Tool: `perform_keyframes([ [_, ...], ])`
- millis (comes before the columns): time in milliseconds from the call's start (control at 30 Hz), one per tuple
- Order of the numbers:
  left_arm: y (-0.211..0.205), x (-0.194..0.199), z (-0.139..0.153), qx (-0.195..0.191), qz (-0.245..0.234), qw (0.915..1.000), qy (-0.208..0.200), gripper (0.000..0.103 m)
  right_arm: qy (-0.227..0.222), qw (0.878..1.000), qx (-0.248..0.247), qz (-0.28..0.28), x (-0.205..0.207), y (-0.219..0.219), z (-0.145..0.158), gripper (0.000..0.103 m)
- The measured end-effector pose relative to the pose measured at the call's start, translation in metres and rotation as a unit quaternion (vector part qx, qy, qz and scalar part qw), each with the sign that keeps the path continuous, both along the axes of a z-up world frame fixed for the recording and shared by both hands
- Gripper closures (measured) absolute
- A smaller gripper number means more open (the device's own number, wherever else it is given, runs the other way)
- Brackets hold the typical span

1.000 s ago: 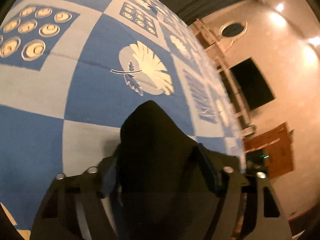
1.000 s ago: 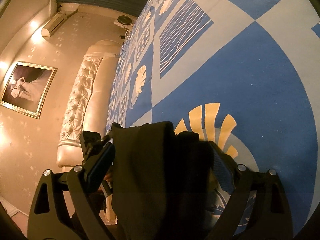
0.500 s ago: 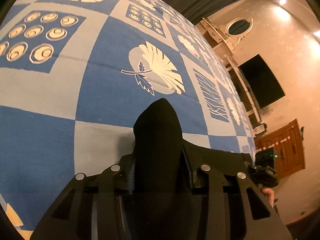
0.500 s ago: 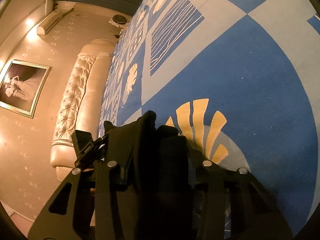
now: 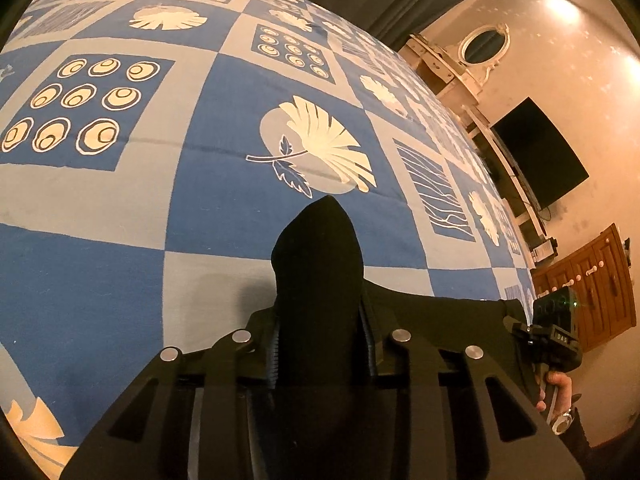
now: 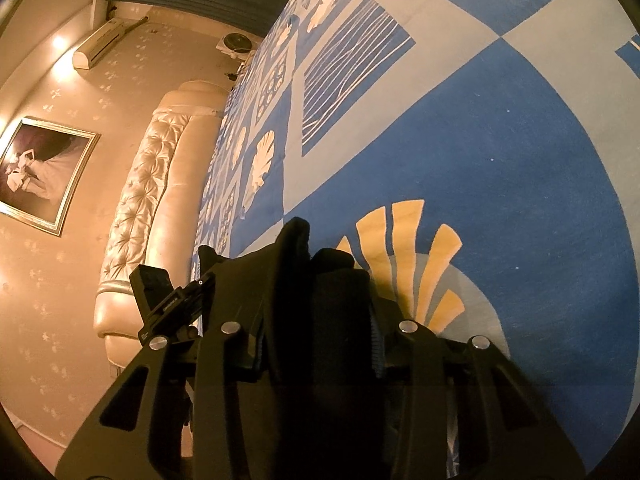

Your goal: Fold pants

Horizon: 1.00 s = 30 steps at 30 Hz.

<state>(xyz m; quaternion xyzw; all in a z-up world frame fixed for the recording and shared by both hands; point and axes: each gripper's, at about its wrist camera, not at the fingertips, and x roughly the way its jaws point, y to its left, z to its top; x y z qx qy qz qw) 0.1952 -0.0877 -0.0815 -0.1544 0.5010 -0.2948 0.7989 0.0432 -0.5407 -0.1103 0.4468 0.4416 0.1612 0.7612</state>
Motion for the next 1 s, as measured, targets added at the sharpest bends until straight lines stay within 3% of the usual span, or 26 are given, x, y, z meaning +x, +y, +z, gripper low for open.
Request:
perform_keyframes([
  [1000,0.069,0.040,0.001,0.004,0.035,0.9992,0.019,0.073,-0.003,0.999,0.025,0.032,0.060,0.061,-0.005,0.069],
])
